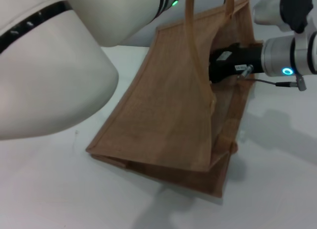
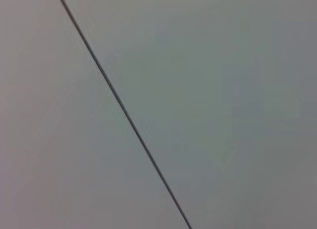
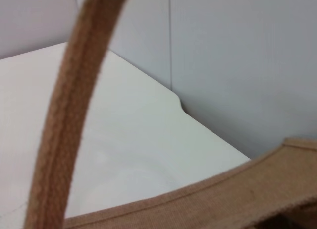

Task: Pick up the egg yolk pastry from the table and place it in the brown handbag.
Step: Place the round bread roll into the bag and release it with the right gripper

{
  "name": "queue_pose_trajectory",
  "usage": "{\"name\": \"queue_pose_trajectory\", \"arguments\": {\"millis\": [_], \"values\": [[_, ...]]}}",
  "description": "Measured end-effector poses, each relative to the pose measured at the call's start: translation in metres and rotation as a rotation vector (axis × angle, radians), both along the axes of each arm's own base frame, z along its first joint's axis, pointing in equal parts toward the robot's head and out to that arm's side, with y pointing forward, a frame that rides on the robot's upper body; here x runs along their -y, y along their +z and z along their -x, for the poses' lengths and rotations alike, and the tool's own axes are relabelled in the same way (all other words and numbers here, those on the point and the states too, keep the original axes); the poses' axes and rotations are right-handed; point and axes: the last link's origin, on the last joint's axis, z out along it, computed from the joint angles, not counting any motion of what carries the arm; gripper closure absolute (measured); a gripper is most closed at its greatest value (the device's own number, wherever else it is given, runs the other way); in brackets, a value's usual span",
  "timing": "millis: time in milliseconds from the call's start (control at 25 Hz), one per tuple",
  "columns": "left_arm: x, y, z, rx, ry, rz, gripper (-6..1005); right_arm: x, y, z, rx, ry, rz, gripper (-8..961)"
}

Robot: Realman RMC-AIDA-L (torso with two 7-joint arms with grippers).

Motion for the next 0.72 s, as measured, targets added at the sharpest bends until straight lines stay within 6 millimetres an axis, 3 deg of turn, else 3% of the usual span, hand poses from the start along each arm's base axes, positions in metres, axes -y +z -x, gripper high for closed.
{"name": "queue_pose_trajectory", "arguments": {"millis": [400,520,720], "values": [[-0.0004,-0.0004,-0.0011,0.003,-0.008,0.001,895,-0.0010,-0.0016,0.0015,-0.004,-0.006,-0.001,544],[-0.0006,-0.0001,-0.0007,0.004,-0.007,0.000,895,-0.0013,-0.0022,-0.0002,-0.004,-0.013,-0.004,339],[-0.0015,0.0012,0.0007,0.006,-0.001,-0.004,895,-0.0038,-0.0011,-0.0029,-0.009,-0.030,-0.021,236]]}}
